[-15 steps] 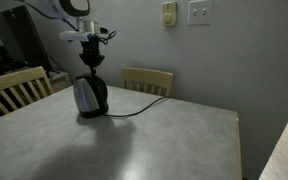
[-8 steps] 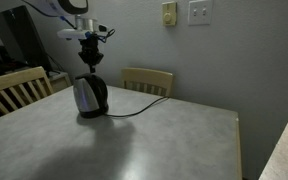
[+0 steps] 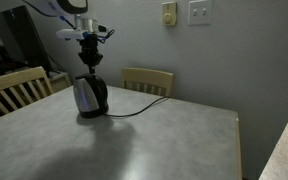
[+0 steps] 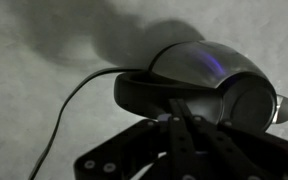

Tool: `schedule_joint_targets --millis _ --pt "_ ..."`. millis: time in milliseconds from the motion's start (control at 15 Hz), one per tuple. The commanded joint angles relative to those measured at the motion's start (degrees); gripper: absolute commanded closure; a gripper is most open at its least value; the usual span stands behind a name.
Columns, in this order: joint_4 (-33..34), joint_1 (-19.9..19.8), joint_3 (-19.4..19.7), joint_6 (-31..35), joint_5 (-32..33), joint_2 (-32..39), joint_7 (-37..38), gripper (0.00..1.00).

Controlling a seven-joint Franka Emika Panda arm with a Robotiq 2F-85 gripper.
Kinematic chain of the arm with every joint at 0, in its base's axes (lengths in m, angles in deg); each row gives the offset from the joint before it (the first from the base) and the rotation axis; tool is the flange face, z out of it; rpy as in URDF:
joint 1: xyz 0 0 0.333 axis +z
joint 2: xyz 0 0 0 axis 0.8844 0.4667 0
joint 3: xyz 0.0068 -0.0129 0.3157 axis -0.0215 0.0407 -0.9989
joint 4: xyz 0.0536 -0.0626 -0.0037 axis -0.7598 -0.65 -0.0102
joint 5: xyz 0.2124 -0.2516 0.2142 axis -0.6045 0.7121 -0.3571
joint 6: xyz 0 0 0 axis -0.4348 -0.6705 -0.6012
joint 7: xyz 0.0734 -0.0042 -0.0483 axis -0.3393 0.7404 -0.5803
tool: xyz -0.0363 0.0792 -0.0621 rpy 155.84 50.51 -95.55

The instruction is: Press the button to open the kettle lid

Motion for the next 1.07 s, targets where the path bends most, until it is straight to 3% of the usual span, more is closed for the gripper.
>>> schedule_joint_targets --millis 0,1000 --pt "-0.29 -1.19 -0.18 0.15 -1.75 1.30 -1.27 1.00" --pt "16.19 -0.63 -1.00 -15.87 -1.48 13.69 -7.25 1.00"
